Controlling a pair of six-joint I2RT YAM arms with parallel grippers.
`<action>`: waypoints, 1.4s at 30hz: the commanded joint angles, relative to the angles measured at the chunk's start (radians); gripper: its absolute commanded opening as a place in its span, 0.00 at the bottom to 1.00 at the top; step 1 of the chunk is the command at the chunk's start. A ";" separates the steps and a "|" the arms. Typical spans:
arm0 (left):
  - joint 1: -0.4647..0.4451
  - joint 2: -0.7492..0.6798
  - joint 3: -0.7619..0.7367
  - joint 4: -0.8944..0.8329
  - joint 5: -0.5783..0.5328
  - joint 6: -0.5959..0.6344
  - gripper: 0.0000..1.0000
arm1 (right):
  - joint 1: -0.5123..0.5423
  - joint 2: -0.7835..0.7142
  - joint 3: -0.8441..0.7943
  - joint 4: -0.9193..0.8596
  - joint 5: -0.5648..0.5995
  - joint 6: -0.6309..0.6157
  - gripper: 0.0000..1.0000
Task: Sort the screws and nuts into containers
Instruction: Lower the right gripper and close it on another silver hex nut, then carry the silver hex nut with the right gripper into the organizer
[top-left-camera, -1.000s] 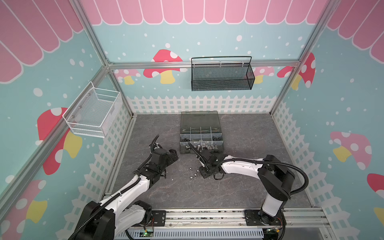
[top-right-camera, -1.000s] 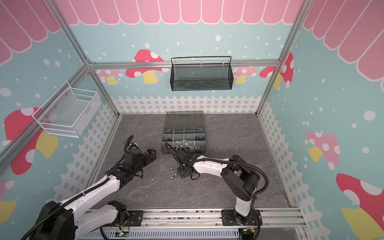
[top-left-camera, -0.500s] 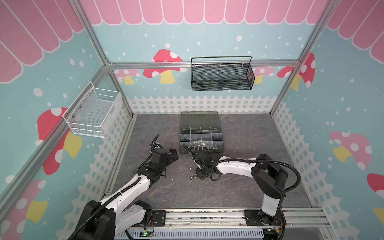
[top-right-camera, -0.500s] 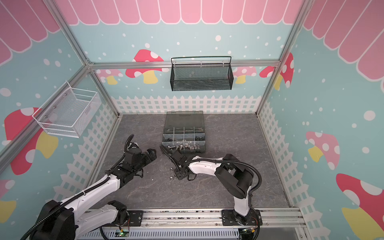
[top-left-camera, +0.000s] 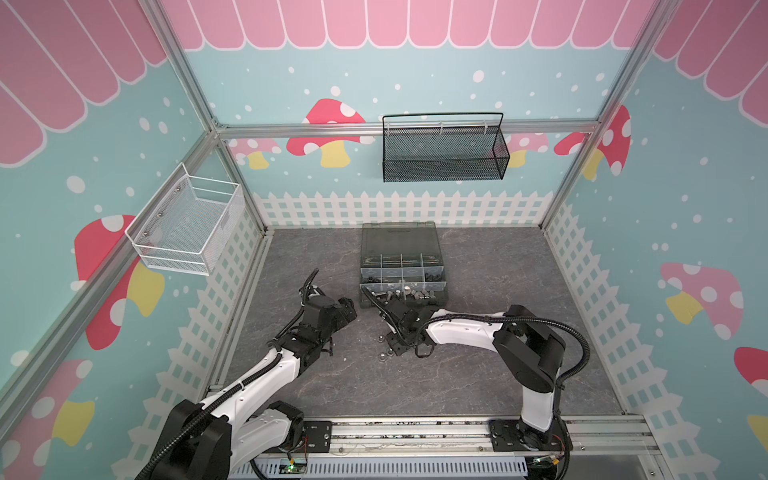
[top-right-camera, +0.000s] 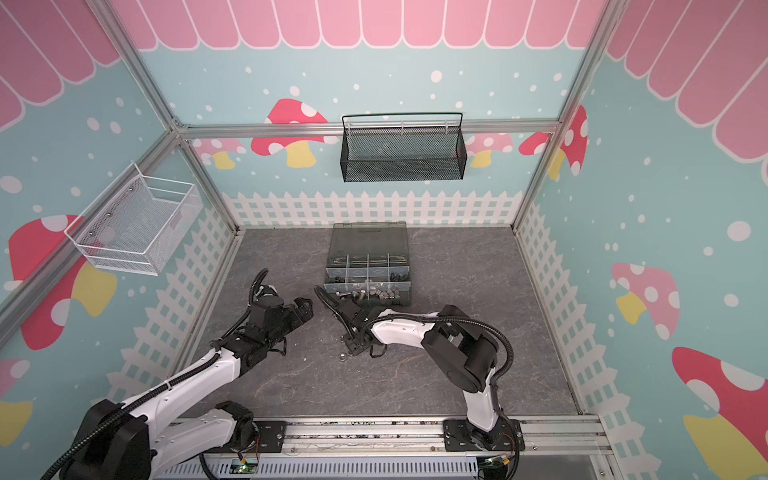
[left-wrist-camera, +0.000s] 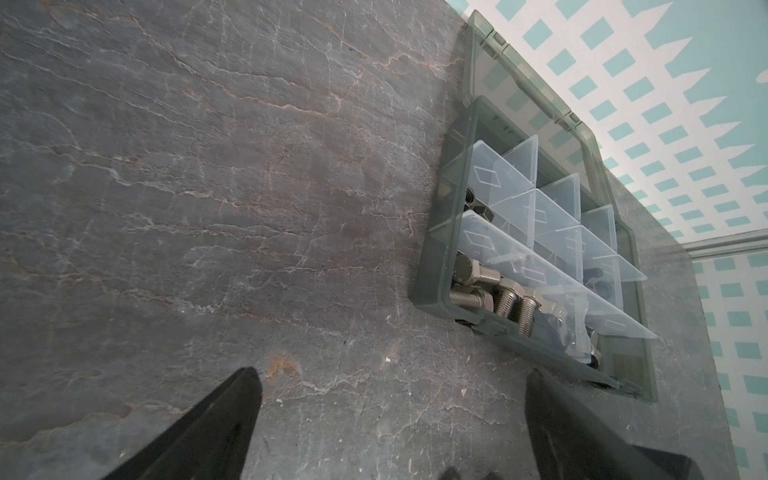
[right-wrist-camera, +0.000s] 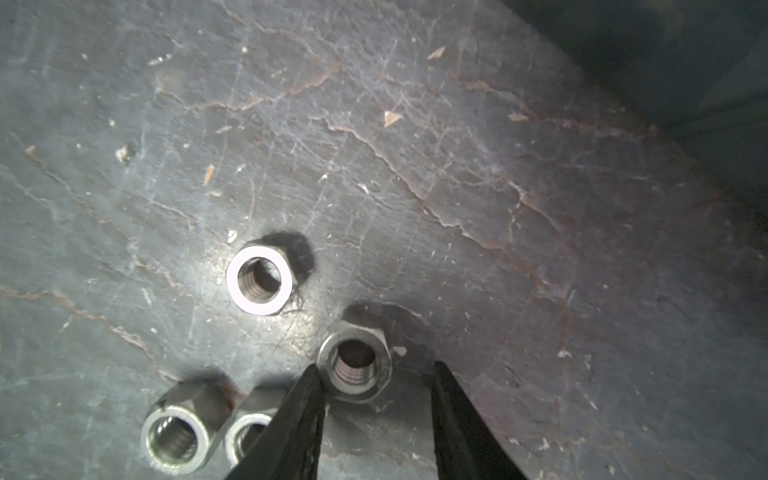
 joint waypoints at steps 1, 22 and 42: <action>0.008 0.006 0.018 0.017 0.003 -0.013 1.00 | 0.007 0.061 -0.012 -0.042 0.000 -0.008 0.44; 0.012 0.000 0.012 0.015 0.003 -0.013 1.00 | 0.008 0.065 -0.025 -0.040 -0.002 -0.003 0.18; 0.014 -0.025 0.001 0.005 0.000 -0.010 1.00 | -0.143 -0.149 -0.019 0.009 0.099 -0.039 0.06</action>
